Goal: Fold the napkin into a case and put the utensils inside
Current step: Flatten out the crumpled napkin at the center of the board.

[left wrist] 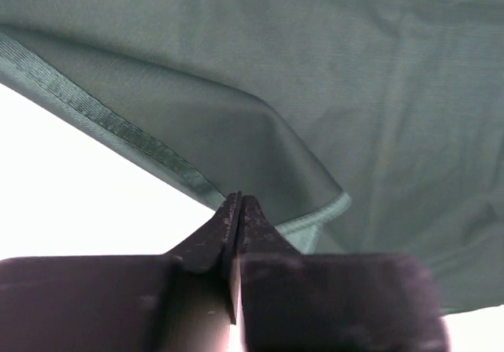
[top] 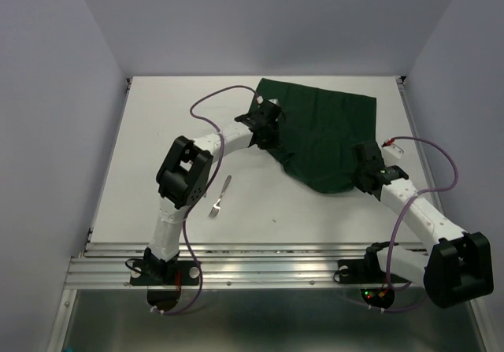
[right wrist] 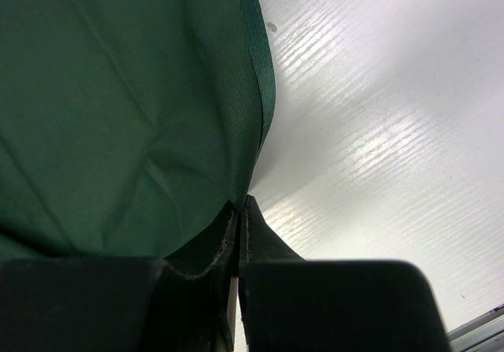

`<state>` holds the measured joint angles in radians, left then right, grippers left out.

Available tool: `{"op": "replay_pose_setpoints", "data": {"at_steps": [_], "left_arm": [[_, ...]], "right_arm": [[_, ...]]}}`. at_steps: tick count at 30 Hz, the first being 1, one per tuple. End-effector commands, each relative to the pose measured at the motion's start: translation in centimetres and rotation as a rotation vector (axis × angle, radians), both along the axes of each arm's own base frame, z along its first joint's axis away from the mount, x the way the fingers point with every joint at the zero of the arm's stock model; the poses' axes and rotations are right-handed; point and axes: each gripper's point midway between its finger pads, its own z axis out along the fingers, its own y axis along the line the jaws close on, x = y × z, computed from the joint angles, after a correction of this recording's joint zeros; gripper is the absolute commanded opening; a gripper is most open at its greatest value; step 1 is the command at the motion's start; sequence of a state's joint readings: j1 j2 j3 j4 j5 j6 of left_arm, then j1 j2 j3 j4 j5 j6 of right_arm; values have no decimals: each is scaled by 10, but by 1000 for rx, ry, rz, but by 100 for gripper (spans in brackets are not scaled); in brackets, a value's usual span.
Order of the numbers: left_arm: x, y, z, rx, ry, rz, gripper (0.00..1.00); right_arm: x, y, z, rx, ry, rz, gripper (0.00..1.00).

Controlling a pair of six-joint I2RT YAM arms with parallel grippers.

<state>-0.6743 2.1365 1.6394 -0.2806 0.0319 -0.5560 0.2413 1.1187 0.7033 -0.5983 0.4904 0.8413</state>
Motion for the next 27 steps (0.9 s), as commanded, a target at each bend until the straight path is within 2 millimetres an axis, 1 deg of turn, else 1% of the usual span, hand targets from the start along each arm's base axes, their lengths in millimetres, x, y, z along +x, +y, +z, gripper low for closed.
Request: {"op": "replay_pose_setpoints", "data": {"at_steps": [1,2,3,4,5,6,7,8,11,12,13,14,16,17,18,19,24,27], "left_arm": [[-2,-10,47,-23,-116,-61,16],[-3,-14,50,-22,-125,-76,34],[-5,-17,50,2,-146,-77,45],[-5,-18,51,22,-161,-89,58],[-8,-23,50,30,-166,-105,65],[-9,-25,49,45,-172,-120,72],[-10,-27,48,49,-170,-123,74],[-9,-29,46,65,-170,-134,80],[-9,-33,38,89,-170,-152,87],[-8,-32,35,101,-169,-150,87],[-5,-34,36,103,-176,-150,86],[-2,-34,29,118,-170,-147,84],[2,-30,24,152,-173,-136,79],[6,-32,27,151,-184,-133,74],[7,-31,20,172,-176,-137,71],[9,-33,23,170,-183,-139,67],[11,-34,18,186,-181,-157,65],[11,-33,14,196,-175,-160,58]], "right_arm": [[1,-6,3,-13,-28,-22,1],[1,-6,3,-11,-27,-22,1],[1,-6,3,-11,-29,-22,1],[0,-6,3,-11,-29,-22,1],[0,-6,3,-10,-29,-21,1],[0,-6,2,-10,-27,-21,1],[0,-5,2,-9,-27,-20,1],[0,-6,2,-10,-27,-21,1],[0,-5,2,-7,-27,-20,1],[0,-5,2,-8,-27,-21,1],[0,-5,2,-7,-27,-20,1],[0,-5,2,-6,-28,-20,1],[0,-5,3,-6,-29,-18,1],[0,-5,3,-5,-31,-18,1],[0,-5,3,-6,-30,-17,1],[0,-5,3,-8,-31,-17,1],[-1,-6,2,-10,-27,-18,1],[-1,-5,2,-7,-28,-19,1]]}}
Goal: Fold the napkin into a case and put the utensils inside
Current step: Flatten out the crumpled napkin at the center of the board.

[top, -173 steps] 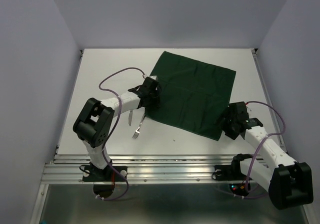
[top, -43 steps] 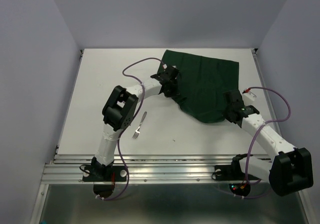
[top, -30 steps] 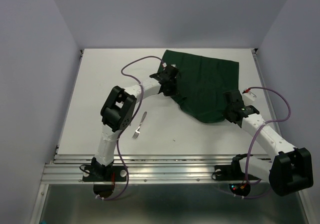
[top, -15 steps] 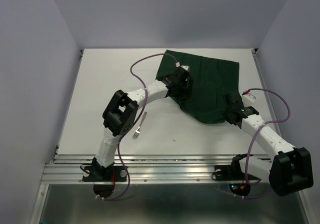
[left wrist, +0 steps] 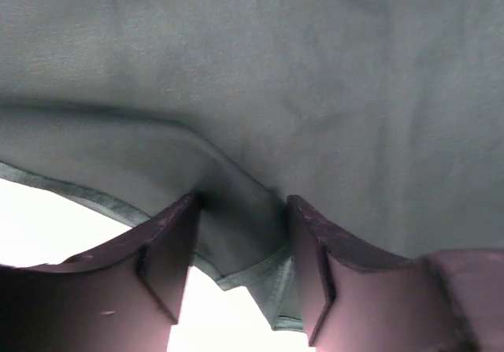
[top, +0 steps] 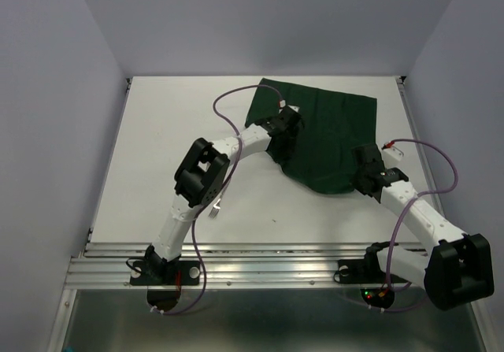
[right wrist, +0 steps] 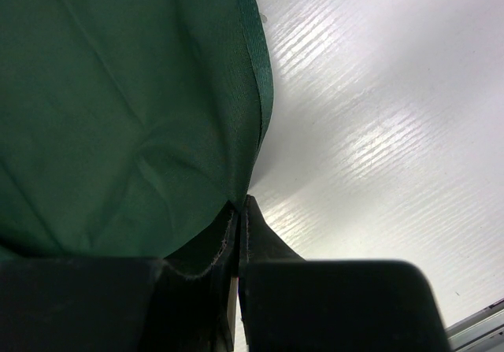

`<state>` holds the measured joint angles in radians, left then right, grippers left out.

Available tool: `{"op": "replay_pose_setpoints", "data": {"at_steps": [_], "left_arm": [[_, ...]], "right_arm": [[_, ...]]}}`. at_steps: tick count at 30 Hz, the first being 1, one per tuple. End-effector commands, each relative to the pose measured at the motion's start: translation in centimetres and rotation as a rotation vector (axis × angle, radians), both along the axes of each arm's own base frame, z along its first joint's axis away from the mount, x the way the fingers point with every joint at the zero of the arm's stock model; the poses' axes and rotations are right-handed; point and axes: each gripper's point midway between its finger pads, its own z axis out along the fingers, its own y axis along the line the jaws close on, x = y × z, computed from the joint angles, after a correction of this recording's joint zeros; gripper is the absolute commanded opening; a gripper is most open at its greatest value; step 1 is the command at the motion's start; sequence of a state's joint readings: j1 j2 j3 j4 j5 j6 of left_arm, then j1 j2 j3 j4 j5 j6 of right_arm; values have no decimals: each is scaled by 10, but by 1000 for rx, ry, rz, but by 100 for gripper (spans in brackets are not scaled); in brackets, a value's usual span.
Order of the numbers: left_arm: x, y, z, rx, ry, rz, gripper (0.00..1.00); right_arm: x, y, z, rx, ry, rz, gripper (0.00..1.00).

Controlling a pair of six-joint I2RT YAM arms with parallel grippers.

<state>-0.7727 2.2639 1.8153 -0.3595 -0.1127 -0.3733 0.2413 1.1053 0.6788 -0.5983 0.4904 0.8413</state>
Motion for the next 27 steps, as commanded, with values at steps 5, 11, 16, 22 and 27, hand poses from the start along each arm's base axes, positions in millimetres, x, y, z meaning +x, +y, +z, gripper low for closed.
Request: {"op": "replay_pose_setpoints", "data": {"at_steps": [5,11,16,22,27], "left_arm": [[10,1,29,13,-61,-1,25],[2,23,41,81,-68,28,0],[-18,56,62,142,-78,21,0],[-49,99,55,223,-28,17,19],[-63,126,50,258,-4,49,66]], "right_arm": [[5,-4,8,-5,-42,-20,1],[5,-5,8,-9,-42,-19,1],[4,-6,10,-14,-46,-20,1],[5,-6,10,-16,-45,-25,1],[5,-6,8,-17,-39,-26,1]]}}
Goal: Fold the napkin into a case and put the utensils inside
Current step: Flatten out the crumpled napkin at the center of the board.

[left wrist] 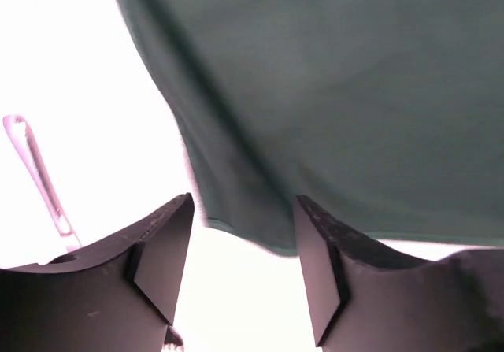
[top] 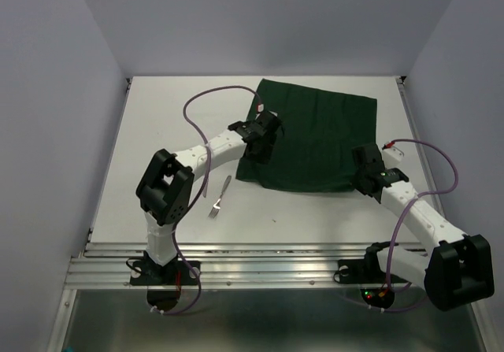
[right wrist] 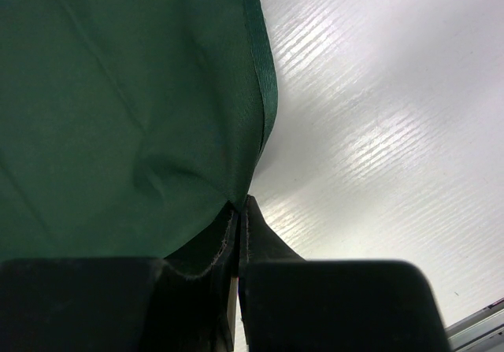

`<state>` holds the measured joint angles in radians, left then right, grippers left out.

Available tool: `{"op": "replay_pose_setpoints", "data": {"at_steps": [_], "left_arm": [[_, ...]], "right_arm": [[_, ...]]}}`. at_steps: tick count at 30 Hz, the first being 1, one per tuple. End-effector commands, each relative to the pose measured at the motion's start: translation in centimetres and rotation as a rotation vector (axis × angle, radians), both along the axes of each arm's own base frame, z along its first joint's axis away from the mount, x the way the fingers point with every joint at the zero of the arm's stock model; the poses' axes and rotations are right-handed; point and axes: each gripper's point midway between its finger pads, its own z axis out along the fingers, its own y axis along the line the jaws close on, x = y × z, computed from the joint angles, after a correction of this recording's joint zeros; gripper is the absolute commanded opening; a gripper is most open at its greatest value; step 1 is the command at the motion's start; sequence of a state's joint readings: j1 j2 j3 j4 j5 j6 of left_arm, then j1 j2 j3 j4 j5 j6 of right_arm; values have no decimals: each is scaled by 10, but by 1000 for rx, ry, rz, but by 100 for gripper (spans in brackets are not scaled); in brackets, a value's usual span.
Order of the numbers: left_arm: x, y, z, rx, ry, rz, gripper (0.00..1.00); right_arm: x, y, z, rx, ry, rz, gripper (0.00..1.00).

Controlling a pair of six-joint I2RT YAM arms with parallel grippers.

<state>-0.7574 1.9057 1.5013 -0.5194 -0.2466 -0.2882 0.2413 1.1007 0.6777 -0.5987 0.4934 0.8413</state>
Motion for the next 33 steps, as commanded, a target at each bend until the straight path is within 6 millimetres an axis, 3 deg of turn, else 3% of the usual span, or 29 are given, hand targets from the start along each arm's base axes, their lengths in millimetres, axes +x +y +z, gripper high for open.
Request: {"op": "replay_pose_setpoints", "data": {"at_steps": [1,5,10,20,29,33], "left_arm": [[-8,29,1,50,8,46,66],[-4,50,-11,10,27,147,62],[-7,59,-33,-1,49,247,56],[-1,53,-65,-35,74,296,54],[-12,69,-81,-3,100,373,56],[-10,71,-73,-22,62,388,63]], "right_arm": [[5,-6,7,-15,-35,-25,1],[5,-5,6,-10,-28,-23,1],[5,-4,7,-9,-33,-21,1],[6,-4,8,-12,-33,-16,1],[5,-5,7,-14,-32,-16,1],[5,-4,6,-9,-27,-17,1]]}}
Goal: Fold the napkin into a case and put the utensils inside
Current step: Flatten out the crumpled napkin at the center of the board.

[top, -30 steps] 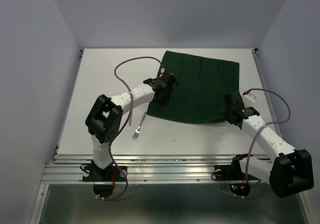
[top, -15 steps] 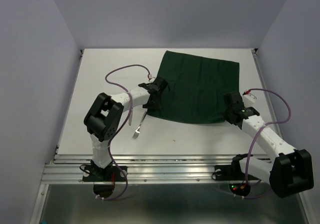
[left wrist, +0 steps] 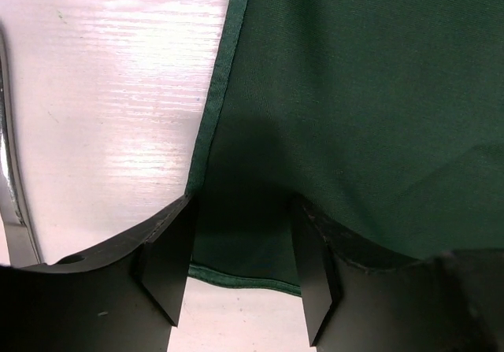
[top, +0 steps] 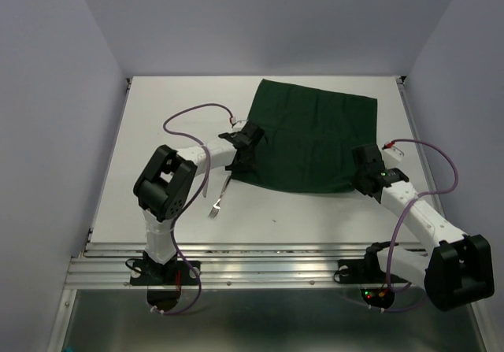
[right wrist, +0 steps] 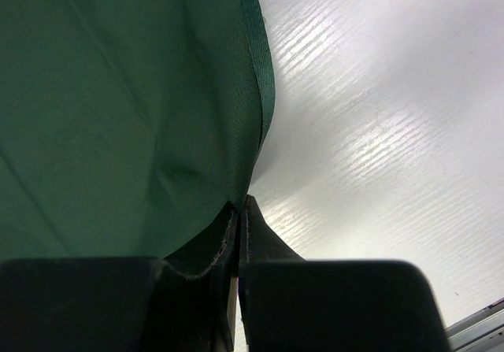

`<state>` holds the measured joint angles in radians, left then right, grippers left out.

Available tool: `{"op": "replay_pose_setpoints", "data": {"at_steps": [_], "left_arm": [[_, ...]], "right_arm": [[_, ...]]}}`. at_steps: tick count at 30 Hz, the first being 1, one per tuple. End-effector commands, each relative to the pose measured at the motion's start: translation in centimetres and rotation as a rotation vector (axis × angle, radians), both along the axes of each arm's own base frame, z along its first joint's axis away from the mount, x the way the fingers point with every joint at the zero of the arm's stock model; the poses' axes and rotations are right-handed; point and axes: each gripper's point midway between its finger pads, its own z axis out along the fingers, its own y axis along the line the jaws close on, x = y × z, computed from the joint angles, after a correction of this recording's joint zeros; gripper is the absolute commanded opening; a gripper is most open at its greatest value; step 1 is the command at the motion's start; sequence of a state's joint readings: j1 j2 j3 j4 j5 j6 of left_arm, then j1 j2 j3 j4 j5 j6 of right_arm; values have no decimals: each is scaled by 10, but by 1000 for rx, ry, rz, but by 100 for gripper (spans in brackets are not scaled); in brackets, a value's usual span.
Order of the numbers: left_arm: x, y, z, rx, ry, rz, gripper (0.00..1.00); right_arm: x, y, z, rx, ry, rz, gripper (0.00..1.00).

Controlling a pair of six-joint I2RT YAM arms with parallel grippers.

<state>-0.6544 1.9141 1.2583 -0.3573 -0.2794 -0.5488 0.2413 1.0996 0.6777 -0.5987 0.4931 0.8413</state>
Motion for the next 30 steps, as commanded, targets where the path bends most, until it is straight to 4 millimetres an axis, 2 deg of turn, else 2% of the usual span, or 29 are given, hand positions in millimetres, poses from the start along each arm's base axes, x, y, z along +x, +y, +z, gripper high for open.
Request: {"op": "replay_pose_setpoints", "data": {"at_steps": [1,7,12,23,25,27,30], "left_arm": [[-9,19,-4,38,0,54,63],[-5,24,13,28,-64,85,60],[-7,28,13,28,-72,110,61],[-7,33,17,12,-115,133,71],[-7,34,16,17,-115,136,72],[-9,35,13,27,-107,138,77],[-11,35,8,30,-91,135,77]], "right_arm": [[6,-4,6,-8,-27,-16,1],[5,-4,7,-7,-29,-16,1],[4,-3,4,-2,-20,-13,1],[4,-2,3,4,-22,-10,1],[5,-1,3,6,-25,-9,1],[4,-1,2,7,-23,-8,1],[5,0,2,9,-22,-7,1]]}}
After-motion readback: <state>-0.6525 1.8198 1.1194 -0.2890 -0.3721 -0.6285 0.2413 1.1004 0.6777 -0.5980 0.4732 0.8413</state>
